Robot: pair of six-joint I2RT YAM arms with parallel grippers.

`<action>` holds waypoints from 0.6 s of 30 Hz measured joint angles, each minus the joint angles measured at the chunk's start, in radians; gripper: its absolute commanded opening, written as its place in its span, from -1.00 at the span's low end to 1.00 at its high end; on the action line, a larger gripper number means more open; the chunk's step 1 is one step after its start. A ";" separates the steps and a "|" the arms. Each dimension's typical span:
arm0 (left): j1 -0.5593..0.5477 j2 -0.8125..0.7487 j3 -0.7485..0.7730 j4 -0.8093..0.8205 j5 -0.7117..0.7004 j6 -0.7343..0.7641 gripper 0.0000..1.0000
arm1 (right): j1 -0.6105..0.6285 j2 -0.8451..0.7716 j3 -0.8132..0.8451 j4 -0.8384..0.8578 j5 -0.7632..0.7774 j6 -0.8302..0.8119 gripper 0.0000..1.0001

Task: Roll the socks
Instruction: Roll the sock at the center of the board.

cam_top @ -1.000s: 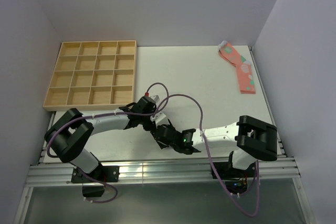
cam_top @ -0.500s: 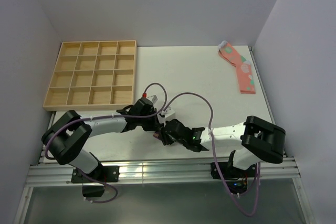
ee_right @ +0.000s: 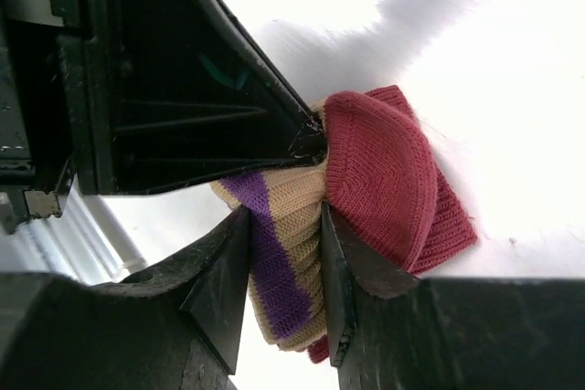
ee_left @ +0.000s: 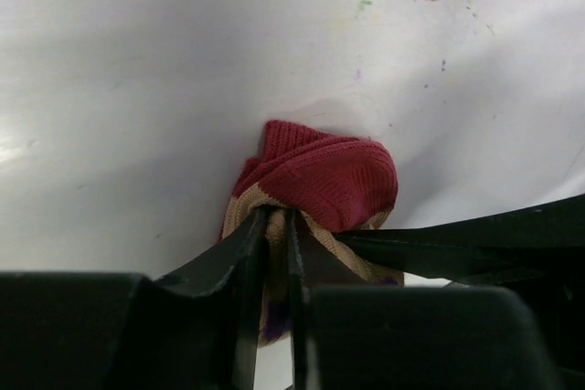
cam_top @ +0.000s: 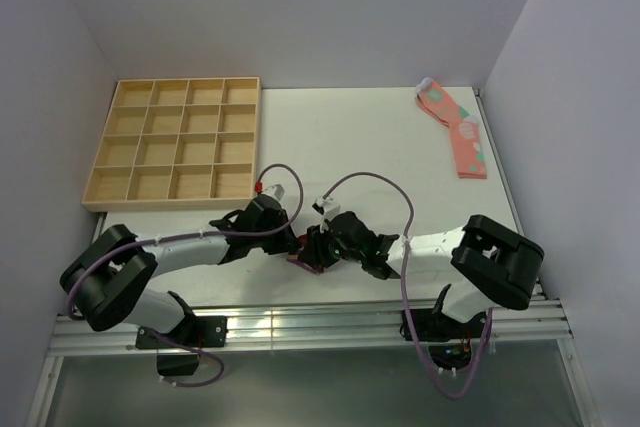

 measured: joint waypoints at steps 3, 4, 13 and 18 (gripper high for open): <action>-0.003 -0.037 -0.010 -0.034 -0.040 -0.008 -0.33 | -0.027 0.026 0.000 0.040 -0.072 0.014 -0.22; -0.005 -0.049 -0.011 -0.045 -0.050 -0.007 -0.30 | -0.035 0.035 0.000 0.054 -0.093 0.018 -0.23; -0.013 -0.183 -0.043 -0.143 -0.140 -0.008 -0.20 | -0.082 0.113 0.032 0.109 -0.237 0.041 -0.24; -0.016 -0.257 -0.089 -0.148 -0.176 -0.019 -0.10 | -0.100 0.148 0.061 0.111 -0.293 0.051 -0.25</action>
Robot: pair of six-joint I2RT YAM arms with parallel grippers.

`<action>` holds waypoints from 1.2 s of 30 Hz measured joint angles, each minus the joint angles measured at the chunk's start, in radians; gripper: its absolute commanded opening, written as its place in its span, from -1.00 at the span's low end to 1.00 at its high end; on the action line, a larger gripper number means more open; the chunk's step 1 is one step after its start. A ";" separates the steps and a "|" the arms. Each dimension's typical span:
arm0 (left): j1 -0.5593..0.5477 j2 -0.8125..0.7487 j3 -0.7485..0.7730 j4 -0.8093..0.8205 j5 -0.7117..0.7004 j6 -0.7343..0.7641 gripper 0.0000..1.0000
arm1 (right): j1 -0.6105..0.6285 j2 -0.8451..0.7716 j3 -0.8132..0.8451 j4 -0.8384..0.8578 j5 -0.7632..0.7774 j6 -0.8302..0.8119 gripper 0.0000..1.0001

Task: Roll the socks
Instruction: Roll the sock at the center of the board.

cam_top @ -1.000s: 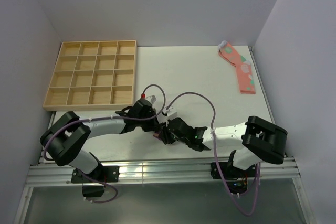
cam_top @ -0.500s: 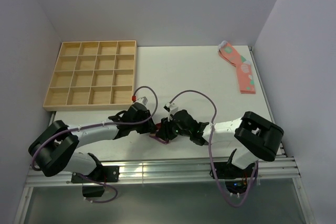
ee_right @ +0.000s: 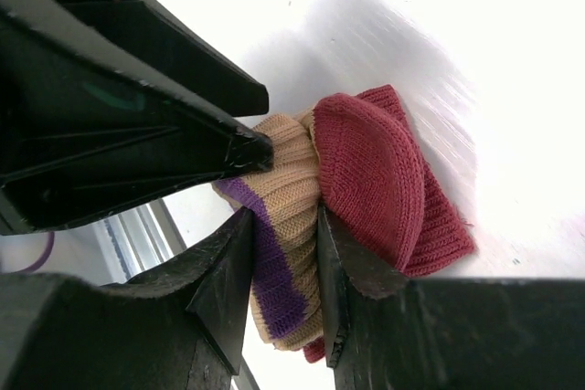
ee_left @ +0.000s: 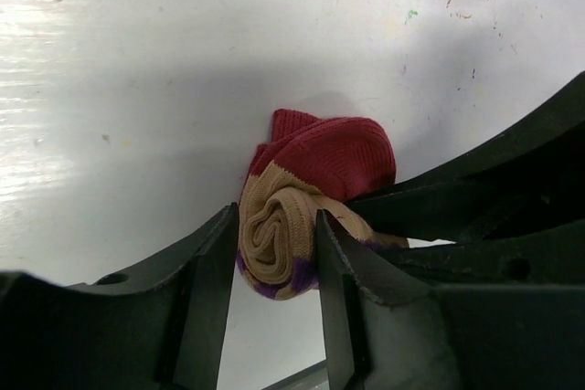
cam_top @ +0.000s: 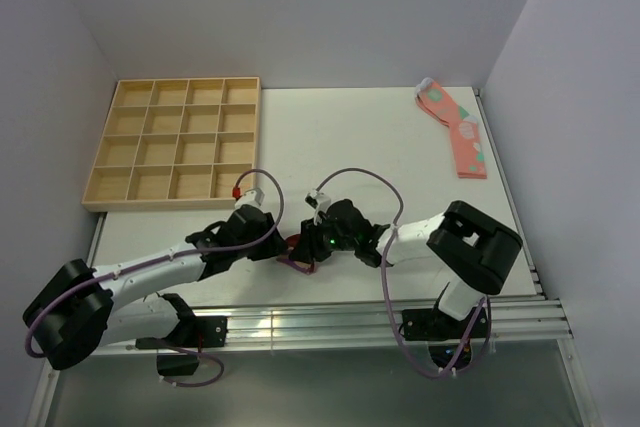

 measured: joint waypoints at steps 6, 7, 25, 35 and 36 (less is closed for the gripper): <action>-0.002 -0.073 -0.047 0.006 -0.033 -0.012 -0.02 | -0.010 0.028 0.024 -0.003 -0.040 0.005 -0.25; -0.002 -0.085 -0.054 0.008 -0.035 -0.012 -0.01 | -0.013 0.032 0.027 -0.003 -0.048 0.007 -0.25; -0.009 -0.201 -0.175 0.132 -0.039 -0.011 0.13 | -0.060 0.092 0.094 -0.053 -0.169 0.015 -0.26; -0.009 -0.179 -0.194 0.183 -0.040 -0.016 0.09 | -0.106 0.130 0.122 -0.074 -0.290 0.016 -0.26; -0.009 -0.178 -0.195 0.186 -0.040 -0.017 0.09 | -0.110 0.133 0.122 -0.073 -0.298 0.016 -0.26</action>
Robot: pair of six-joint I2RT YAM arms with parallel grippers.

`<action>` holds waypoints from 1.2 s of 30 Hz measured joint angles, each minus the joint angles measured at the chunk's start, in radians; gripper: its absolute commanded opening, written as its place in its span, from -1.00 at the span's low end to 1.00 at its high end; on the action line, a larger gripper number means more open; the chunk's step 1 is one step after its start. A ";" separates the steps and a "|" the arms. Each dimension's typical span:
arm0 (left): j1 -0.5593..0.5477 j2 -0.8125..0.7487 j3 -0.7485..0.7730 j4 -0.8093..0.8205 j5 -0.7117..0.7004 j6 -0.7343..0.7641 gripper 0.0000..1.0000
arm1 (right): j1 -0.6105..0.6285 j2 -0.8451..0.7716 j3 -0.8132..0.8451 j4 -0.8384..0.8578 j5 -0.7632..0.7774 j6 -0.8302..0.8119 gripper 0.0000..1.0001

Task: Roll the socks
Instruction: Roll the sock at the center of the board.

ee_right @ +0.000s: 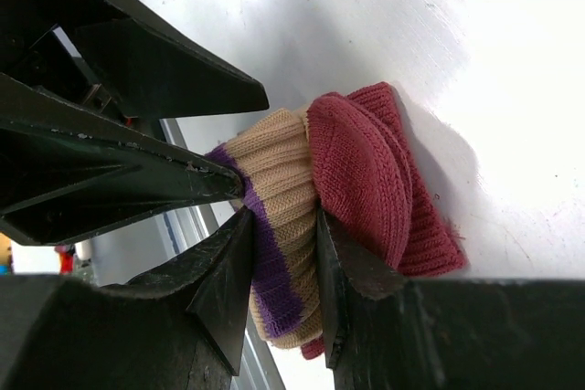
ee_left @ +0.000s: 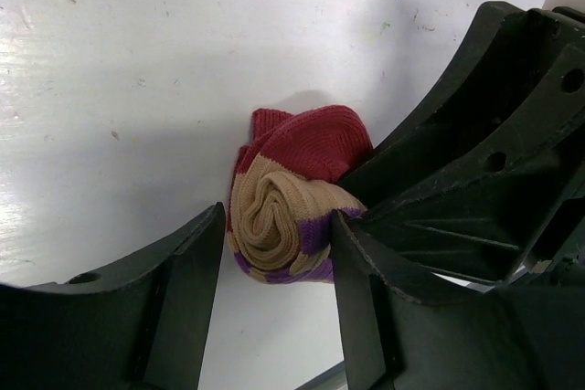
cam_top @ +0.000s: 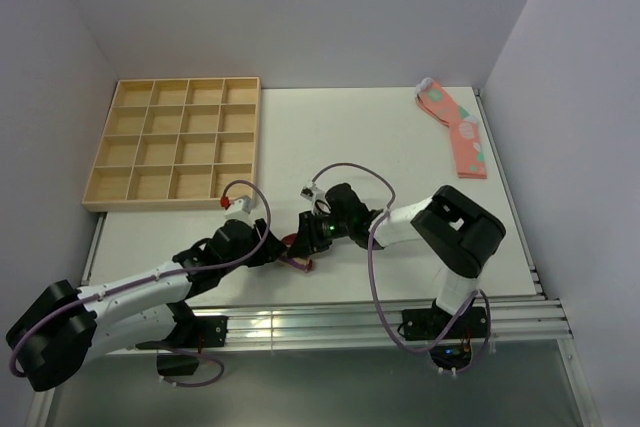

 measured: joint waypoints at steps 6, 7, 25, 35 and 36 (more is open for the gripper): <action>-0.002 0.021 -0.002 0.024 -0.008 -0.003 0.08 | -0.024 0.029 0.001 0.029 -0.064 0.008 -0.26; -0.002 0.025 -0.002 0.031 -0.008 -0.002 0.07 | -0.027 0.035 0.004 0.033 -0.076 0.010 -0.26; -0.002 0.145 0.000 0.155 -0.003 -0.022 -0.80 | -0.051 0.075 0.059 -0.032 -0.146 0.013 -0.24; -0.003 0.193 0.059 0.101 -0.008 -0.025 -0.99 | -0.045 0.039 0.056 -0.077 -0.094 0.012 -0.14; -0.003 0.201 0.069 0.092 -0.008 -0.025 -0.99 | -0.041 0.026 0.053 -0.089 -0.076 0.009 -0.10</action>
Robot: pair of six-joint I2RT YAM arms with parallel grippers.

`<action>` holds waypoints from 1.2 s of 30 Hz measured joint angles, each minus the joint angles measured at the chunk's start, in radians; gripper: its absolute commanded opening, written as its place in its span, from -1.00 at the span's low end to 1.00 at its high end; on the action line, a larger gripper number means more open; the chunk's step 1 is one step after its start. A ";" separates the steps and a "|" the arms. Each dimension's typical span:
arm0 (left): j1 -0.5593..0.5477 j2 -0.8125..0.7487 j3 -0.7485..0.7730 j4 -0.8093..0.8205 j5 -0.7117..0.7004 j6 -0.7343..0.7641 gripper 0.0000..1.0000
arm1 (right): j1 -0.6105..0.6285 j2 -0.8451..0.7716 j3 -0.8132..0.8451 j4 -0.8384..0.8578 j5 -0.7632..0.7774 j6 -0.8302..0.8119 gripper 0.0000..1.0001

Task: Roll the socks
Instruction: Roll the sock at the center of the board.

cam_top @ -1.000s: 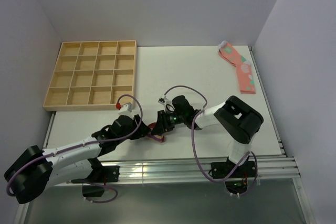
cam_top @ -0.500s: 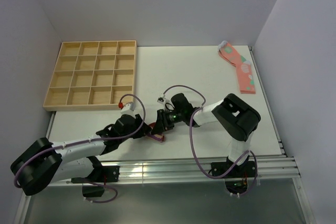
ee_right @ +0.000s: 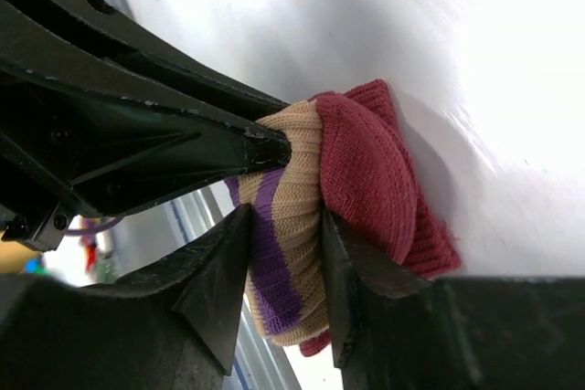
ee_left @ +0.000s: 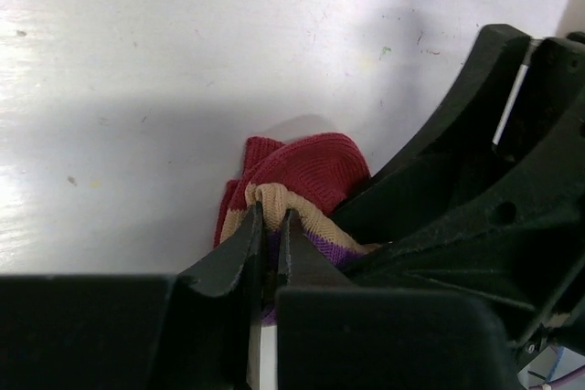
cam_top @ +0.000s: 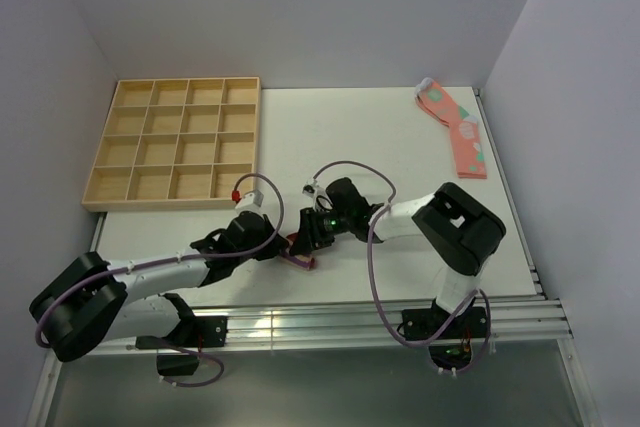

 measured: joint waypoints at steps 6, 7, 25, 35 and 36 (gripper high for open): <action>-0.005 0.057 0.057 -0.037 0.005 0.000 -0.99 | 0.020 -0.094 -0.030 -0.065 0.132 -0.023 -0.01; -0.005 0.066 0.065 -0.041 0.008 0.000 -0.99 | 0.023 -0.111 -0.037 -0.075 0.154 -0.027 0.00; -0.008 0.178 0.174 -0.100 0.039 0.001 -0.99 | 0.048 -0.354 -0.174 -0.134 0.364 -0.079 0.13; -0.008 0.230 0.236 -0.142 0.050 0.022 -0.99 | 0.122 -0.422 -0.232 -0.117 0.477 -0.104 0.23; -0.008 0.233 0.240 -0.148 0.052 0.026 -0.99 | 0.130 -0.423 -0.232 -0.116 0.491 -0.105 0.23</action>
